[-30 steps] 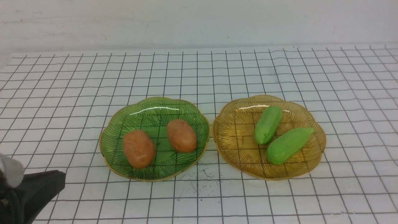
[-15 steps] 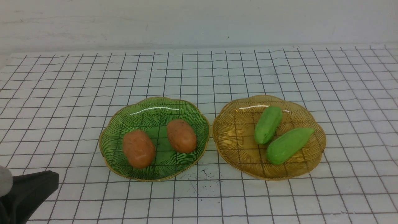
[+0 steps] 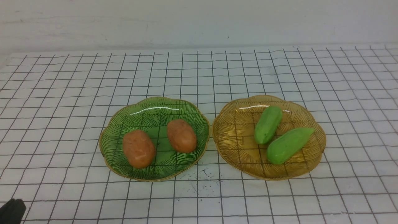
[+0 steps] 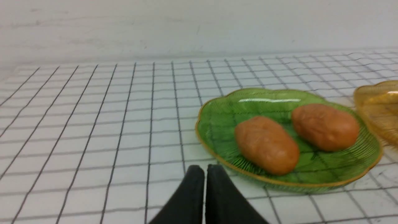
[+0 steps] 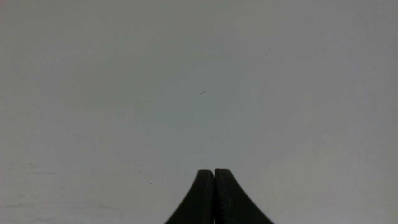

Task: Put different types of vegetables on the plate.

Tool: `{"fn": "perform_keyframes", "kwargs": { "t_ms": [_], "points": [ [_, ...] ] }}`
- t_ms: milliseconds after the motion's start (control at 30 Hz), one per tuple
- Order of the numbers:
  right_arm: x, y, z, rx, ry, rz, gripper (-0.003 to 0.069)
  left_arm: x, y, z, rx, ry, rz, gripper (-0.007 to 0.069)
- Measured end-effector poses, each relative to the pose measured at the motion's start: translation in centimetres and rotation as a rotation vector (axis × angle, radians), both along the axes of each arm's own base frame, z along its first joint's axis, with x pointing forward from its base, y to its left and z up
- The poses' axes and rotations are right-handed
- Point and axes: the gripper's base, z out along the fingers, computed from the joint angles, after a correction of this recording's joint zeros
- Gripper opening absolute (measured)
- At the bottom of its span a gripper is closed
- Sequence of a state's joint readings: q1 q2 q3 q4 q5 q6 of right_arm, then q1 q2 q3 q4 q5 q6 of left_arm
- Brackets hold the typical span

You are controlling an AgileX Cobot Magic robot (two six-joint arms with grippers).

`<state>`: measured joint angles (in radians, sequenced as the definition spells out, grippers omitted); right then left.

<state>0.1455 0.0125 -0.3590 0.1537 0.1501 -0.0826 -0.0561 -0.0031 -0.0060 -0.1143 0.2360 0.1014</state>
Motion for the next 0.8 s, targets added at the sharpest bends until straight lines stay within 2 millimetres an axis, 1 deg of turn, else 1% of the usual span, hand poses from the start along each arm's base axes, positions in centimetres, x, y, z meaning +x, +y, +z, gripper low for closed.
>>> {"fn": "perform_keyframes", "kwargs": {
  "t_ms": [33,67,200,367,500,633,800],
  "points": [
    [0.0,0.0,0.0,0.0,0.001,0.0,-0.0014,0.0,0.0,-0.2,0.001,0.004,0.003,-0.0008],
    [0.0,0.0,0.0,0.0,0.001,0.0,-0.0014,0.1,0.1,-1.0,0.007,0.024,0.026,-0.0008],
    [0.0,0.0,0.0,0.0,0.002,0.0,-0.0014,0.0,0.2,-1.4,0.037,0.053,0.039,-0.0008],
    [0.0,0.0,0.0,0.0,0.002,0.0,-0.0014,-0.2,0.2,-2.2,0.097,0.144,0.02,-0.0008],
    [0.0,0.0,0.0,0.0,0.002,0.0,-0.0014,-0.2,0.2,-2.3,0.104,0.155,0.016,-0.0008],
    [0.0,0.0,0.0,0.0,0.002,0.0,-0.0014,-0.2,0.2,-2.3,0.061,0.158,0.026,-0.0008],
    [0.0,0.0,0.0,0.0,0.002,0.0,-0.0014,-0.2,0.2,-2.3,0.055,0.159,0.031,-0.0008]
  ]
}}
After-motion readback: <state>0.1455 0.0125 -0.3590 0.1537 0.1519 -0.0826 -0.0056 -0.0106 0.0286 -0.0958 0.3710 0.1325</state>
